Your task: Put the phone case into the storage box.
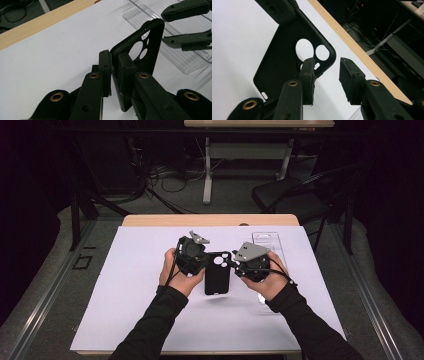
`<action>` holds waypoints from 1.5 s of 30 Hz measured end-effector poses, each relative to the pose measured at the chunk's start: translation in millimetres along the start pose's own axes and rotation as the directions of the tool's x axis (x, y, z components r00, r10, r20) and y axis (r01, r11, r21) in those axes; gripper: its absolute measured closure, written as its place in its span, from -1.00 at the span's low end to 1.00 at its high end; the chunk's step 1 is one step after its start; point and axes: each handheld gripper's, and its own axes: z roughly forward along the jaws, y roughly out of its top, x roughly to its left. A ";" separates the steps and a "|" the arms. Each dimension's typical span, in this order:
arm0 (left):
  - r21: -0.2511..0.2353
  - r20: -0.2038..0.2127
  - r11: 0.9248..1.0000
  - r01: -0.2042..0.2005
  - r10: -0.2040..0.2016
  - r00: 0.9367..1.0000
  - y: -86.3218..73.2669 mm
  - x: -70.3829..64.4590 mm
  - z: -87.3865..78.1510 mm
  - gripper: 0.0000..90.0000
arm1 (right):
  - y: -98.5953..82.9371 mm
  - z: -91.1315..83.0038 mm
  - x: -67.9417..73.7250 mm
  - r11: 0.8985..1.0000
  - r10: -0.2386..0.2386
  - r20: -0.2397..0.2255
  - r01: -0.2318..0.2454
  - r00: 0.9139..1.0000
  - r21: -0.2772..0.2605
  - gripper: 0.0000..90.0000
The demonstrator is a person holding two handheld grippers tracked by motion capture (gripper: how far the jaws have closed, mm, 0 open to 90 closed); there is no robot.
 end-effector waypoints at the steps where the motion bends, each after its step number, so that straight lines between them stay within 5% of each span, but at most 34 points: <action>1: 0.000 0.000 1.000 -0.001 0.001 1.000 0.0 -0.2 -0.1 0.85 | 0.8 0.4 -0.2 1.000 0.001 0.004 -0.001 1.000 0.005 0.47; 24: 0.001 0.006 1.000 -0.015 0.015 1.000 -1.4 -7.0 0.0 0.85 | 7.7 4.3 -4.9 0.997 0.067 -0.035 -0.065 0.997 0.043 0.70; 45: 0.004 0.007 1.000 -0.019 0.019 1.000 -2.1 -8.6 0.8 0.85 | 7.7 4.5 -6.8 0.996 0.073 -0.041 -0.070 0.997 0.061 0.76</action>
